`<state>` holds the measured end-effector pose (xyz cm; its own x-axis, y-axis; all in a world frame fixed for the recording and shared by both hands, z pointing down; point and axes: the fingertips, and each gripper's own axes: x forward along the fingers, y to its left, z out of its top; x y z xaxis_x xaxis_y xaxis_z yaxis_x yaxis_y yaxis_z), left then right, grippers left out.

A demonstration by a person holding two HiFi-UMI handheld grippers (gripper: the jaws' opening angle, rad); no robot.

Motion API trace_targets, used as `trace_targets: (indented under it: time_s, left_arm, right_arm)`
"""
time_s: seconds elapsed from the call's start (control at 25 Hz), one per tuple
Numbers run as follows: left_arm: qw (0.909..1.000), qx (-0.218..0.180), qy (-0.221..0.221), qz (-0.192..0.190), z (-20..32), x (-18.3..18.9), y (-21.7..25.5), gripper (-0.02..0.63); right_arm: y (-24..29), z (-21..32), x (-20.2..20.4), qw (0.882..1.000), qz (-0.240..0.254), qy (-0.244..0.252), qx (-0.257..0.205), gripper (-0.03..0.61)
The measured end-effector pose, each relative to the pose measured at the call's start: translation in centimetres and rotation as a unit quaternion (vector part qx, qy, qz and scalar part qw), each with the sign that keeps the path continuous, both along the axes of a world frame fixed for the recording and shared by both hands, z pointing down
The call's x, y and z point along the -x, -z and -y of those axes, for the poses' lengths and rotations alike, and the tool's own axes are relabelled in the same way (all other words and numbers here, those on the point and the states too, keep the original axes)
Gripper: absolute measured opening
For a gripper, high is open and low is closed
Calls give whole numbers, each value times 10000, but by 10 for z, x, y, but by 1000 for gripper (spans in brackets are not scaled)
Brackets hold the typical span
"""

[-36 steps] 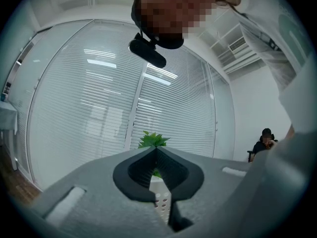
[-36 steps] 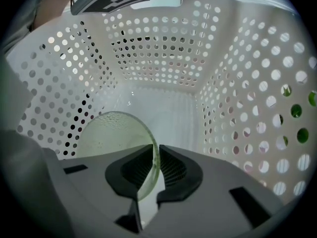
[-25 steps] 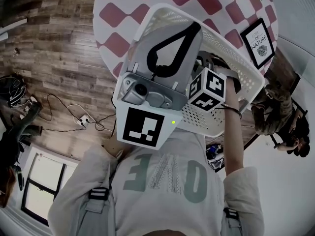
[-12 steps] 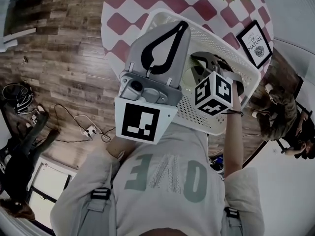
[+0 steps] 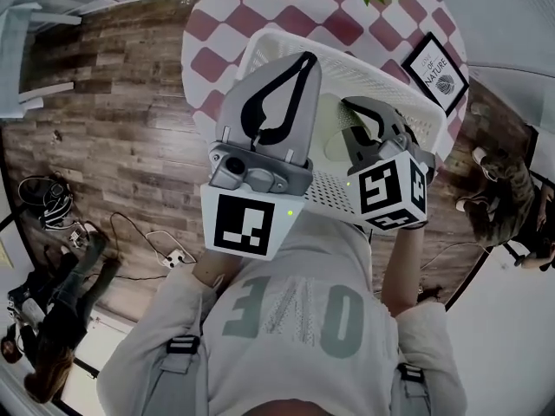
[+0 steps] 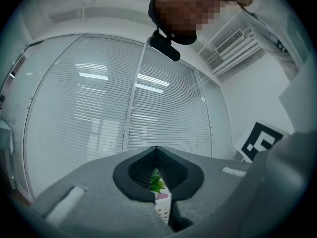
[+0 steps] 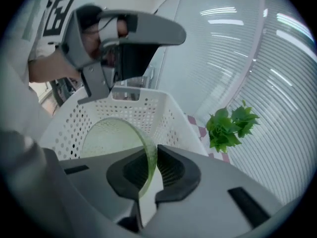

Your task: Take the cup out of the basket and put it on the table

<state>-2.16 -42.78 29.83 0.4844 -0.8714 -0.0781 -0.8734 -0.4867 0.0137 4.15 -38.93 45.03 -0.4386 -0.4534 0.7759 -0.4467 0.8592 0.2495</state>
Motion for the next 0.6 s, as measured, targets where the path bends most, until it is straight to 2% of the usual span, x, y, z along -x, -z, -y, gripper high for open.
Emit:
trace_targets:
  time_s: [0.2, 0.32, 0.48, 0.6]
  left_arm:
    - [9998, -75, -172, -39, -8, -12, 9, 5]
    - [9996, -167, -242, 30, -12, -14, 16, 5]
    - [9989, -337, -300, 87, -18, -15, 27, 5]
    - [9989, -392, -264, 65, -22, -16, 30, 5]
  right_arm:
    - [37, 2, -13, 9973, 304, -425, -520, 25]
    - [51, -4, -18, 9938, 669, -651, -599, 25]
    - [71, -12, -24, 9847, 1202, -986, -780, 25]
    - [93, -15, -31, 9720, 1686, -1288, -1012, 25]
